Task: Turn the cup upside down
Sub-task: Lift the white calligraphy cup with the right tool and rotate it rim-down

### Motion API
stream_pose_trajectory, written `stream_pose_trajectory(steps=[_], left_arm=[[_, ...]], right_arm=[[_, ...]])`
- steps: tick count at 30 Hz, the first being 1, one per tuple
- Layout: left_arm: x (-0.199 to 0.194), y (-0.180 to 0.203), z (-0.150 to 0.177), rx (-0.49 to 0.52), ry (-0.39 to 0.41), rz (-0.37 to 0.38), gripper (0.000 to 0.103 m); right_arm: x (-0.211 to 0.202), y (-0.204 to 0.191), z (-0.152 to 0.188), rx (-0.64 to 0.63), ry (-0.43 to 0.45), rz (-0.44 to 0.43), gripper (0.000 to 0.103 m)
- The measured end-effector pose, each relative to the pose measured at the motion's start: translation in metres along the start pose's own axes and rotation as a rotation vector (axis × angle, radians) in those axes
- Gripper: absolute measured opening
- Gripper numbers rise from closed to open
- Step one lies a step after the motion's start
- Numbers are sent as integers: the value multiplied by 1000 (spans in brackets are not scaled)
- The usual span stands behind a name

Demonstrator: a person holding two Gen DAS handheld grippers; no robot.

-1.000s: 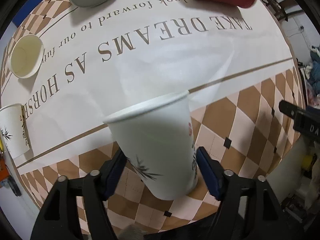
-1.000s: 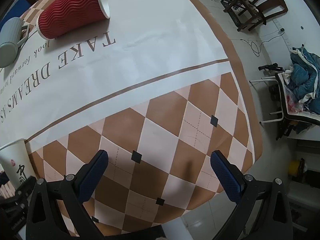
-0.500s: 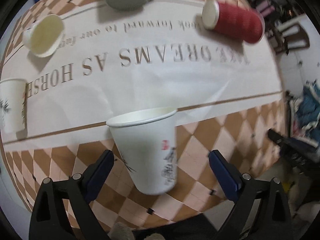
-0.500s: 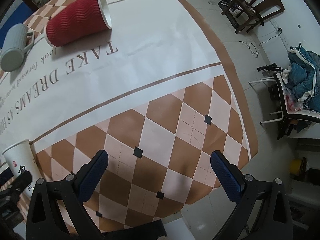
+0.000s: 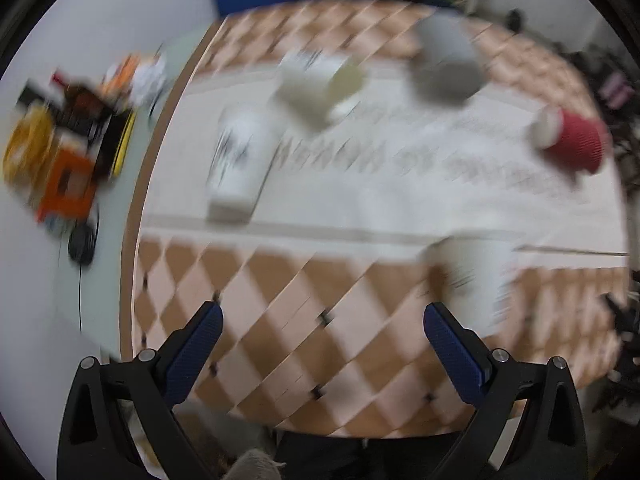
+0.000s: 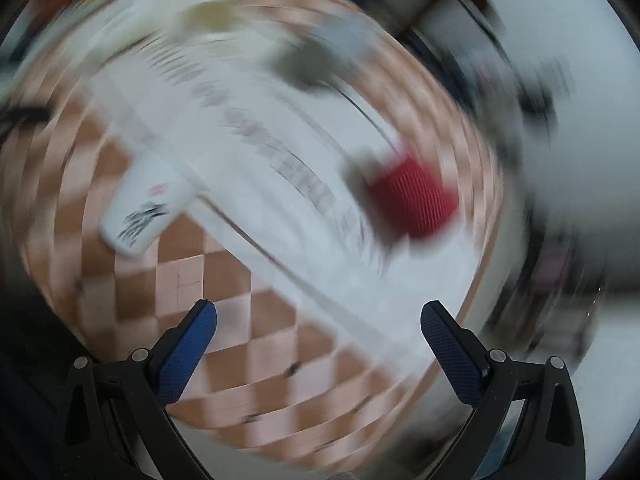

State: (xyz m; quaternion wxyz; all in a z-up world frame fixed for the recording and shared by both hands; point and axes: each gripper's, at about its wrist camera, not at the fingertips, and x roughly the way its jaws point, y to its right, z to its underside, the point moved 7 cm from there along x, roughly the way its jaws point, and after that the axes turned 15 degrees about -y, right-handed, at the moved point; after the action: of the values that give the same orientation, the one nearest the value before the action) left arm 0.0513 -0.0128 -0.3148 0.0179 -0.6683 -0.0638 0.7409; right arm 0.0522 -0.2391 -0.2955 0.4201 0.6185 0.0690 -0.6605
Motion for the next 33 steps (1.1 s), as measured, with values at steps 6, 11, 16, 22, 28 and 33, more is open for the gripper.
stream_pose_trajectory(steps=[6, 11, 16, 22, 28, 33], left_arm=[[70, -16, 25, -56, -120, 10, 103], [93, -15, 33, -69, -148, 44, 103], [104, -24, 35, -82, -152, 60, 103], [114, -44, 42, -109, -168, 68, 103], [122, -79, 50, -148, -180, 72, 103], [116, -95, 43, -160, -155, 54, 103]], right_arm=[[-2, -88, -33, -742, 167, 477, 84], [21, -129, -35, -1176, 250, 725, 76], [46, -150, -37, -1476, 320, 922, 74], [67, -162, -45, -1601, 319, 982, 64], [64, -159, -60, -1556, 289, 915, 63], [50, -148, -70, -1394, 225, 770, 63]])
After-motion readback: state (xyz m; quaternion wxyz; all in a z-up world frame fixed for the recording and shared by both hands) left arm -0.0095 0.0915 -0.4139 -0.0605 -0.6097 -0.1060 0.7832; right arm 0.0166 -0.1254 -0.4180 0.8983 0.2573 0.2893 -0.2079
